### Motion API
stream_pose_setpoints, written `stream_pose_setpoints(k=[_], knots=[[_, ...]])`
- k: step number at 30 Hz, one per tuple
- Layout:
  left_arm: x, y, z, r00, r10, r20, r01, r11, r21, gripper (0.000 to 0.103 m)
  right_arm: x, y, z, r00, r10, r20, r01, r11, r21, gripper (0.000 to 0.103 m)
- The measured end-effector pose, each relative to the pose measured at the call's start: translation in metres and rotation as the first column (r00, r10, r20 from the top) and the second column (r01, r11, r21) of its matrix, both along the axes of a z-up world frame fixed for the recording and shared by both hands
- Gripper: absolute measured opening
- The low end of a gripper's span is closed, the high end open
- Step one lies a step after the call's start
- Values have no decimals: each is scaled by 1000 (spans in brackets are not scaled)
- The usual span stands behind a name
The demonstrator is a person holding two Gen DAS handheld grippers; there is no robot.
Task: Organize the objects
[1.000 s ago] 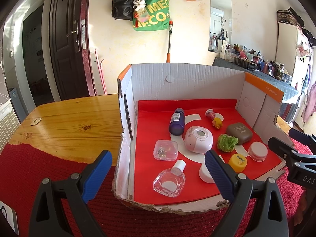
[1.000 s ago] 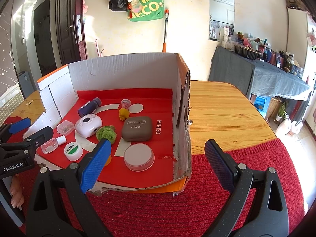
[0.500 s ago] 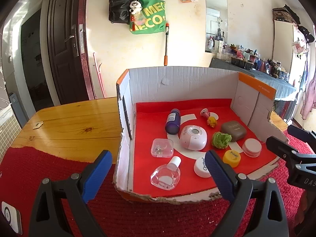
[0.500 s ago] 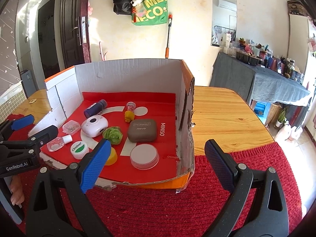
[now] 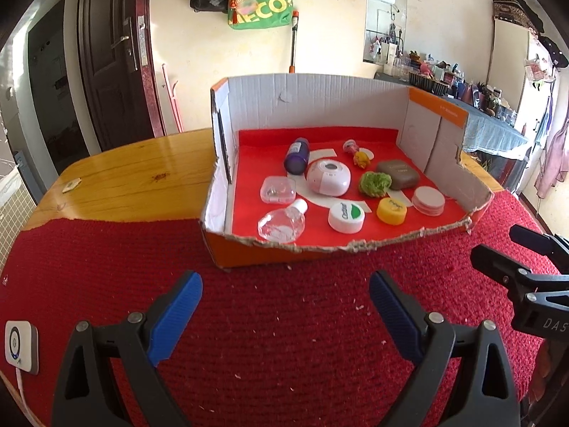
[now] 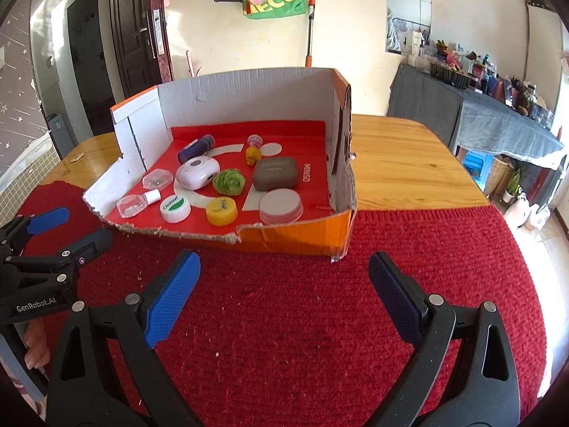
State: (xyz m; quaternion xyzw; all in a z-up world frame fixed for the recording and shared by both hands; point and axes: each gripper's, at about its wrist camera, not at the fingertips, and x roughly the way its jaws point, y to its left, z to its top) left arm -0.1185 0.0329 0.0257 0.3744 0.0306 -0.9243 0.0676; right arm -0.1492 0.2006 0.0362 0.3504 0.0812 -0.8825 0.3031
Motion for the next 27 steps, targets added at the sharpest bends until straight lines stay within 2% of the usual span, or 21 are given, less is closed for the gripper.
stream_pose_setpoints(k=[4, 7, 12, 16, 27], knots=[[-1, 2, -15, 998, -4, 69, 1, 999, 46, 97, 1, 1, -12, 998, -10, 63, 8, 1000, 25, 97], [-2, 3, -21, 995, 14, 94, -18, 999, 40, 97, 1, 1, -20, 996, -33, 77, 28, 997, 67, 97], [-5, 3, -26, 991, 40, 127, -44, 999, 23, 97, -4, 2, -32, 990, -45, 130, 34, 996, 87, 97], [-7, 2, -29, 988, 52, 147, -55, 998, 16, 103, -1, -2, -37, 992, -58, 110, 44, 991, 127, 97], [-9, 0, -32, 986, 71, 151, -75, 997, 24, 103, -5, -5, -38, 991, -82, 110, 65, 987, 149, 103]])
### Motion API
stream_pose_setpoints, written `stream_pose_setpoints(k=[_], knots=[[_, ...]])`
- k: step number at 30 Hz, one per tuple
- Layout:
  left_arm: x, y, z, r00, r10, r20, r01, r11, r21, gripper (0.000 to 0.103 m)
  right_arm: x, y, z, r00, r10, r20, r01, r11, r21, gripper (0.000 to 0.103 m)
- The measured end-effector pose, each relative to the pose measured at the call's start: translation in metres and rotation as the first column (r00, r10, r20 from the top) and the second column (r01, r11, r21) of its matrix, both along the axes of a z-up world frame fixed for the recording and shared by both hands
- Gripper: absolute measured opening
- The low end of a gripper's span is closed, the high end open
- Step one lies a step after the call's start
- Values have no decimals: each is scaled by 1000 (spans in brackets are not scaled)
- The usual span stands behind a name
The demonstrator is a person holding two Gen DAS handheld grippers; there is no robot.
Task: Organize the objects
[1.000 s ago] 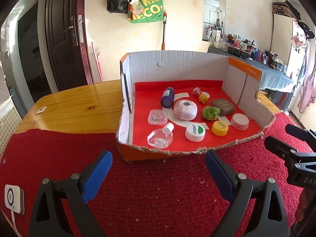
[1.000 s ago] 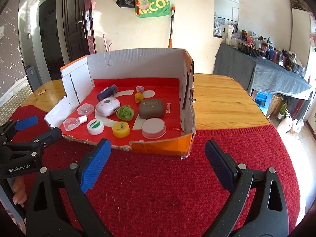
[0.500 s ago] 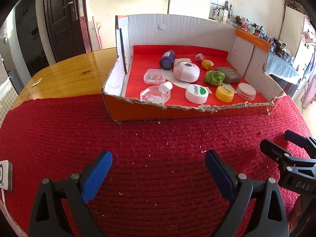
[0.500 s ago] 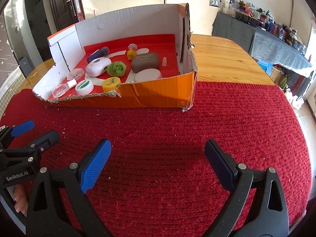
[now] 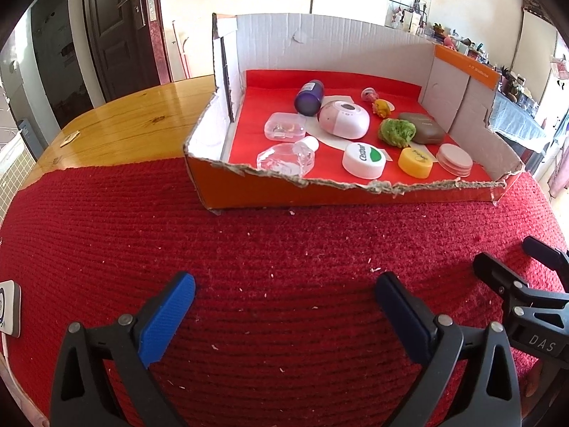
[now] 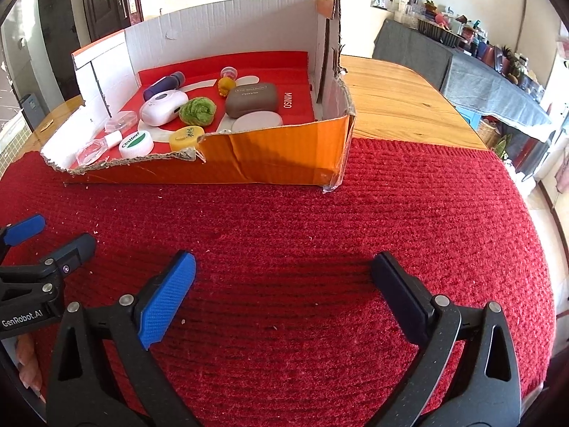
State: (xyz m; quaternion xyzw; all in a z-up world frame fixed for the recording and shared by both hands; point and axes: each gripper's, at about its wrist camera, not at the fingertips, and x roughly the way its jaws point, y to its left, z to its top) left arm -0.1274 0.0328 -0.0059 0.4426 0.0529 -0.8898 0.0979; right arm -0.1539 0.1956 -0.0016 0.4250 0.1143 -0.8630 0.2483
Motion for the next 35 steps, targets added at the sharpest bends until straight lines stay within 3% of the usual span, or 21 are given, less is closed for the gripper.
stream_pose_setpoints(k=[35], knots=[[2, -3, 0, 1000, 15, -2, -15, 1000, -1, 103, 0, 0, 0, 1000, -11, 3, 11, 1000, -3, 103]])
